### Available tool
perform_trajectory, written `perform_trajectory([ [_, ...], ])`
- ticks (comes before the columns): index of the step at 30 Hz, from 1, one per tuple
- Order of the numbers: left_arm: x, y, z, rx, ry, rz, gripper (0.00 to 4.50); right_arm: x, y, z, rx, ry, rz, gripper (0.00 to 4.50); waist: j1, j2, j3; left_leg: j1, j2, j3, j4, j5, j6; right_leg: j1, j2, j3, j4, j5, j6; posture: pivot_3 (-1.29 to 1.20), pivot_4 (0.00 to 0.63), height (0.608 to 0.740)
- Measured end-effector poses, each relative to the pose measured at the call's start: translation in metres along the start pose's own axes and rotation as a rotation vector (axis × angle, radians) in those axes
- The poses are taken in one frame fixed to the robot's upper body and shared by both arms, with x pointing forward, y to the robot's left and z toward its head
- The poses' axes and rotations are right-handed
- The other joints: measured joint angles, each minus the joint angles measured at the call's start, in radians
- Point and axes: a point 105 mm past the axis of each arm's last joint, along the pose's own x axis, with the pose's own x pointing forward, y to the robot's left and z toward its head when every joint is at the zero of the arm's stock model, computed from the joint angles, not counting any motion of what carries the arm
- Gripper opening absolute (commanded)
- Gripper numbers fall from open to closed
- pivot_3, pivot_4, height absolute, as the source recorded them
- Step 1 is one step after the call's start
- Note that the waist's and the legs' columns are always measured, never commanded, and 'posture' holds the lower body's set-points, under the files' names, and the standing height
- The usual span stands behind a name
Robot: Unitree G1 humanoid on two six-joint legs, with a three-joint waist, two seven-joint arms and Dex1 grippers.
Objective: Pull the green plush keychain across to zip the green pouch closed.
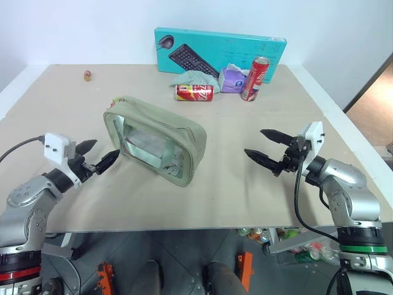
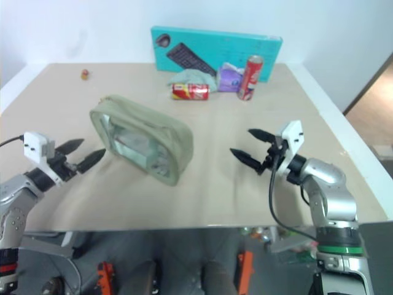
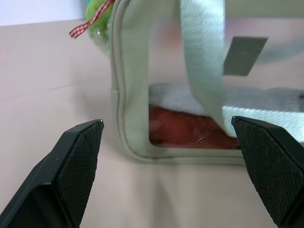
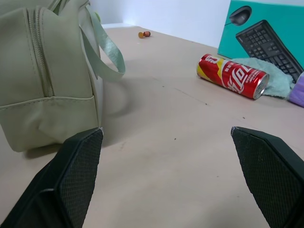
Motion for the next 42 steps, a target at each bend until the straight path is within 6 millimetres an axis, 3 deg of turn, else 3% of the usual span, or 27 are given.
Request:
perform_trajectory([
  [3, -0.001, -0.015, 0.015, -0.013, -0.025, -0.111, 4.48, 0.005, 0.005, 0.003, 0.026, -0.004, 0.029, 4.48, 0.000, 0.000, 0.000, 0.000, 0.000, 0.000, 0.000, 0.000, 0.000, 0.000, 0.000, 0.000, 0.000, 0.000, 0.000, 0.00, 0.150, 0.740],
  [7, -0.004, -0.063, 0.051, 0.026, -0.014, -0.413, 4.48, 0.034, 0.027, 0.041, 0.014, -0.074, 0.157, 4.48, -0.010, 0.000, 0.001, -0.001, 0.003, 0.001, 0.000, 0.000, 0.000, -0.002, 0.002, 0.000, 0.000, 0.001, -0.002, 0.00, 0.150, 0.740],
  [11, -0.004, -0.089, 0.048, -0.001, 0.042, -0.570, 4.48, 0.063, 0.045, 0.066, -0.002, -0.125, 0.248, 4.48, -0.015, 0.000, 0.001, 0.000, 0.005, 0.000, 0.000, 0.000, 0.000, -0.002, 0.006, 0.000, 0.000, 0.001, -0.004, 0.00, 0.150, 0.740],
  [16, 0.001, -0.104, 0.043, -0.020, 0.074, -0.646, 4.48, 0.093, 0.058, 0.061, 0.042, -0.102, 0.302, 4.48, -0.017, 0.000, 0.001, -0.001, 0.006, -0.001, 0.000, 0.000, 0.000, -0.003, 0.007, 0.000, 0.000, 0.001, -0.004, 0.00, 0.150, 0.740],
  [22, 0.002, -0.107, 0.044, -0.026, 0.077, -0.660, 4.48, 0.106, 0.059, 0.041, 0.098, -0.048, 0.306, 4.48, -0.018, 0.000, 0.001, -0.003, 0.006, 0.000, 0.000, 0.000, -0.001, -0.004, 0.007, 0.000, 0.000, 0.001, -0.005, 0.00, 0.150, 0.740],
  [25, 0.002, -0.107, 0.044, -0.024, 0.077, -0.658, 4.48, 0.109, 0.058, 0.040, 0.096, -0.044, 0.315, 4.48, -0.019, 0.000, 0.001, -0.003, 0.007, -0.001, 0.000, 0.000, -0.001, -0.004, 0.008, 0.000, 0.000, 0.001, -0.005, 0.00, 0.150, 0.740],
  [26, 0.002, -0.107, 0.044, -0.024, 0.077, -0.654, 4.50, 0.110, 0.057, 0.041, 0.094, -0.044, 0.317, 3.95, -0.019, 0.000, 0.001, -0.003, 0.007, -0.001, 0.000, 0.000, -0.001, -0.004, 0.008, 0.000, 0.000, 0.001, -0.005, 0.00, 0.150, 0.740],
  [37, 0.006, -0.109, 0.040, -0.025, 0.070, -0.627, 4.50, 0.113, 0.060, 0.034, 0.130, -0.032, 0.360, 0.16, -0.020, 0.000, 0.001, -0.002, 0.008, 0.000, 0.000, 0.000, -0.001, -0.004, 0.009, 0.000, 0.000, 0.002, -0.005, 0.00, 0.150, 0.740],
  [42, 0.008, -0.109, 0.038, -0.023, 0.069, -0.616, 4.50, 0.113, 0.062, 0.033, 0.126, -0.030, 0.376, 0.05, -0.020, 0.000, 0.001, -0.002, 0.008, -0.001, 0.000, 0.000, -0.001, -0.004, 0.009, 0.000, 0.000, 0.002, -0.005, 0.00, 0.150, 0.740],
])
